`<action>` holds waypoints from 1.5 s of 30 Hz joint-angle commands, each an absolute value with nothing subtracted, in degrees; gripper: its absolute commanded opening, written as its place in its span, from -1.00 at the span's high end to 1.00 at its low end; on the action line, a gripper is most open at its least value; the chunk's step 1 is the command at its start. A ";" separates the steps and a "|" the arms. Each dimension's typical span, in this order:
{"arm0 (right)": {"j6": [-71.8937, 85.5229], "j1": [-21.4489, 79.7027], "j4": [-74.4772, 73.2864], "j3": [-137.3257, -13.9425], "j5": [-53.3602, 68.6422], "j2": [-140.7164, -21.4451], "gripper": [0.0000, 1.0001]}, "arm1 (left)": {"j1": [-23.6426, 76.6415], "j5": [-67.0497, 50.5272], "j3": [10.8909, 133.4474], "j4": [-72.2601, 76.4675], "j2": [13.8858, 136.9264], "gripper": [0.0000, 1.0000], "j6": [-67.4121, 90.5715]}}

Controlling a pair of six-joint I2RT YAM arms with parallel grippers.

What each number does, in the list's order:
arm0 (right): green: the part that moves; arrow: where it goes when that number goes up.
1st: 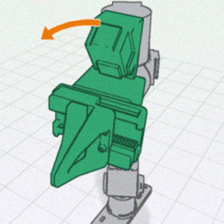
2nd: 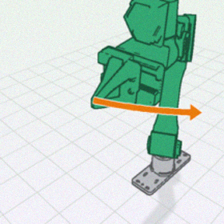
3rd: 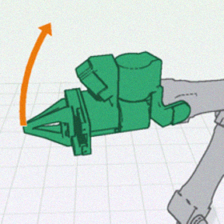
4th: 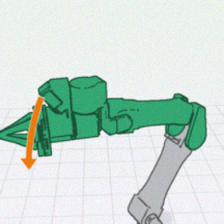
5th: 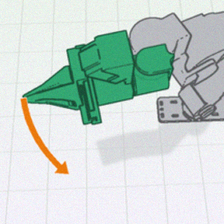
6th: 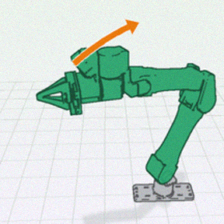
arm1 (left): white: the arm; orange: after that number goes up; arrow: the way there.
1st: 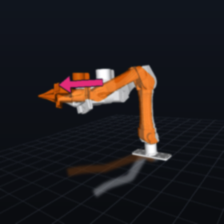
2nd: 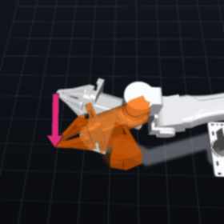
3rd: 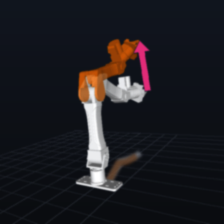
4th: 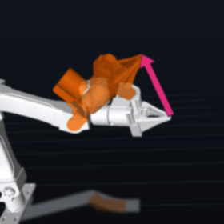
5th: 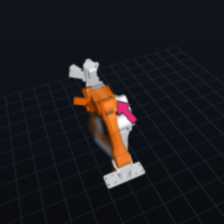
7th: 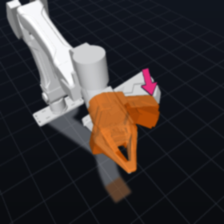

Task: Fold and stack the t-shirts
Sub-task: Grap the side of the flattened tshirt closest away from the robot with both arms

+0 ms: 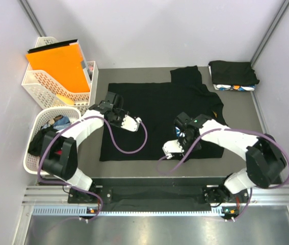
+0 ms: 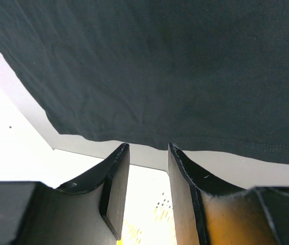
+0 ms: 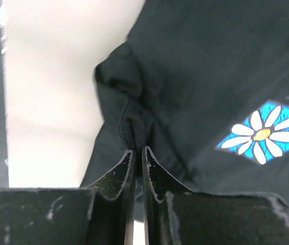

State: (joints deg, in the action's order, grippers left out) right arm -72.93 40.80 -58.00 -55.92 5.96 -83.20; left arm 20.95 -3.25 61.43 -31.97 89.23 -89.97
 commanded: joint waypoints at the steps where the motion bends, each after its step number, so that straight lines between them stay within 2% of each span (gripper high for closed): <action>1: -70.84 42.19 -52.05 -59.68 6.86 -86.83 0.88 | 21.18 -4.92 62.75 -30.32 89.47 0.17 -90.53; 8: -68.29 42.45 -47.38 -63.45 6.50 -89.21 0.95 | 21.18 -5.18 62.23 -29.88 89.82 0.17 -90.26; 12: -68.03 42.71 -46.32 -64.25 6.07 -90.08 0.90 | 21.18 -5.54 62.31 -29.44 90.44 0.17 -90.44; 13: -67.77 42.80 -46.49 -64.51 5.80 -90.78 0.84 | 21.18 -5.62 62.49 -29.36 90.70 0.17 -90.35; 14: -67.50 42.80 -46.76 -65.12 5.71 -91.23 0.62 | 21.18 -5.62 62.66 -29.36 90.70 0.17 -90.26; 17: -65.48 42.28 -46.41 -66.09 5.71 -93.16 0.24 | 21.18 -5.63 62.93 -29.27 91.05 0.17 -90.35; 20: -61.62 37.12 -47.28 -70.11 10.87 -95.27 0.00 | 21.09 -5.36 62.84 -29.44 90.97 0.17 -90.44; 23: -58.63 31.32 -51.49 -77.04 17.98 -98.78 -0.11 | 21.18 -5.01 63.19 -29.97 91.05 0.17 -90.97; 29: -60.38 17.97 -65.45 -93.73 29.68 -109.58 -0.13 | 21.27 -4.40 64.68 -31.20 91.05 0.17 -91.58; 34: -65.57 9.76 -83.57 -108.09 36.65 -123.56 0.02 | 21.36 -3.17 65.74 -32.61 91.06 0.17 -91.76; 45: -71.54 4.66 -83.41 -99.15 35.33 -123.23 0.00 | 22.32 -1.93 68.29 -34.10 91.84 0.17 -90.44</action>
